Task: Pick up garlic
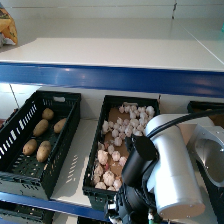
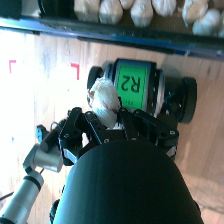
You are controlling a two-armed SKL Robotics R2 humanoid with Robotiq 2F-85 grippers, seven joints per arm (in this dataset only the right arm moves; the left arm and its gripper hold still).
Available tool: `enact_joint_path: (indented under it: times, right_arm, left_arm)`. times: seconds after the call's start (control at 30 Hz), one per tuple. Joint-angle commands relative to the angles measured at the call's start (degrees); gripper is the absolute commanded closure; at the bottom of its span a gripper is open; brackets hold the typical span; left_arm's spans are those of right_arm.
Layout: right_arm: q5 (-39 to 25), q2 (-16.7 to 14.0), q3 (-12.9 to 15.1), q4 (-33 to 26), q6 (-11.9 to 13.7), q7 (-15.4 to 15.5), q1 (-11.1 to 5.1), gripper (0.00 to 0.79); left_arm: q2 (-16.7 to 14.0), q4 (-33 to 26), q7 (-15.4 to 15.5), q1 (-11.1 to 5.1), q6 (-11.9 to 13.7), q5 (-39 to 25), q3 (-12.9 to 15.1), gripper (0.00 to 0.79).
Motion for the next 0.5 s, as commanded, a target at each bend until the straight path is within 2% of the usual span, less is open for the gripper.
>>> enact_joint_path:
  times: [0.03,0.13,0.37,0.5]
  right_arm:
    - [-1.29,2.36,0.29,2.24,2.3,-0.24,-0.38,0.785]
    - [-2.54,3.7,0.37,3.73,3.65,-0.37,-0.87,0.785]
    - [-8.47,5.31,1.37,9.01,4.53,-0.5,-4.49,0.785]
    - [-9.71,6.89,2.56,11.23,4.97,-1.03,-5.74,0.785]
  left_arm:
    - [0.0,0.0,0.0,0.0,0.0,0.0,0.0,0.785]
    - [0.0,0.0,0.0,0.0,0.0,0.0,0.0,0.785]
    - [0.0,0.0,0.0,0.0,0.0,0.0,0.0,0.785]
    - [0.0,0.0,0.0,0.0,0.0,0.0,0.0,0.785]
